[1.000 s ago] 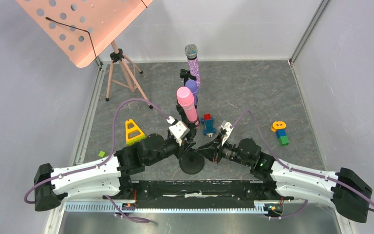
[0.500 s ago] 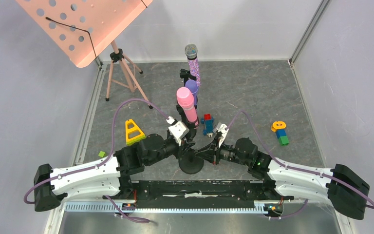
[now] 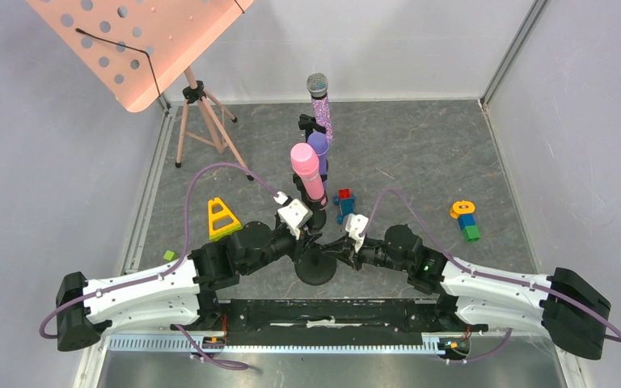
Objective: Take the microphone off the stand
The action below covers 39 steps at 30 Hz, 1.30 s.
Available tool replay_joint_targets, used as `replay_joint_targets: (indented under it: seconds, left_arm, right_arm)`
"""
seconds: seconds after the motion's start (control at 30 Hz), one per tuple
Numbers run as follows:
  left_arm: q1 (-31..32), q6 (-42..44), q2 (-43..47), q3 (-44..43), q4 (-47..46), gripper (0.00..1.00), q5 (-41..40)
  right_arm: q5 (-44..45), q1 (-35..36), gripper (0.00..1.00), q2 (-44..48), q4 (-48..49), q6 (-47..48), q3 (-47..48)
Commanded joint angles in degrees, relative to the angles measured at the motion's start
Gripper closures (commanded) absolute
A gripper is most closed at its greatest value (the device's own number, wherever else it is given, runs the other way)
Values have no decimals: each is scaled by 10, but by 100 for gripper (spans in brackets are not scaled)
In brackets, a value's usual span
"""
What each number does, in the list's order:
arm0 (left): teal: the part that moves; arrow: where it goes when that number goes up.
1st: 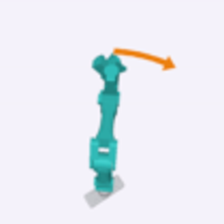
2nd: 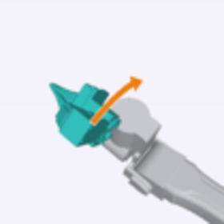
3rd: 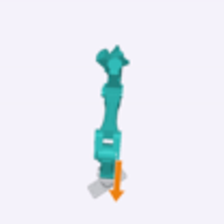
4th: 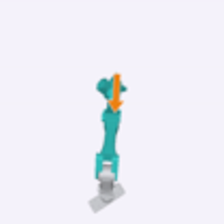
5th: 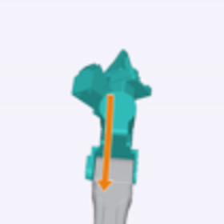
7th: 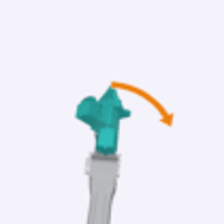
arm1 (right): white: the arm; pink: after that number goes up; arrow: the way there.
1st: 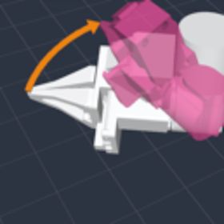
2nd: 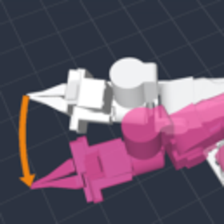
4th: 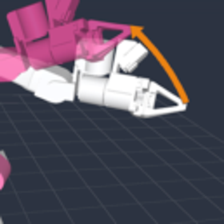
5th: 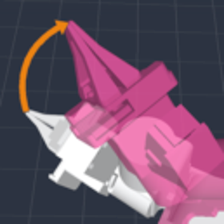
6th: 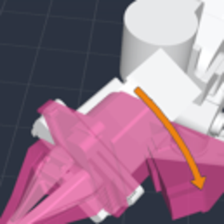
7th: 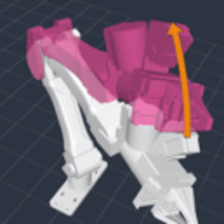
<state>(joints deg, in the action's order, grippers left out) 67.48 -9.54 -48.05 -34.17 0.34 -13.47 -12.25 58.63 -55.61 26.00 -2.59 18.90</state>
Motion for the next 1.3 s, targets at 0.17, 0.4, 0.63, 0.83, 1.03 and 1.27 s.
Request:
replay_joint_targets:
  seconds: [0.17,0.4,0.63,0.83,1.03,1.27]
  left_arm:
    - [3,-2,12,-5,-62,98,10]
    - [3,-4,3,-7,-67,98,14]
    - [3,-8,2,-5,-74,98,14]
    - [3,-5,0,-3,-76,98,14]
    - [3,-5,0,3,-77,98,16]
    - [4,-16,9,30,-88,97,27]
  right_arm:
    - [3,-1,100,9,-16,244,6]
    - [-15,1,99,17,11,305,-16]
    - [-26,2,83,8,33,274,-20]
    - [9,2,58,53,56,183,-68]
    - [114,2,52,143,13,88,-64]
    - [215,2,40,201,-125,-50,92]
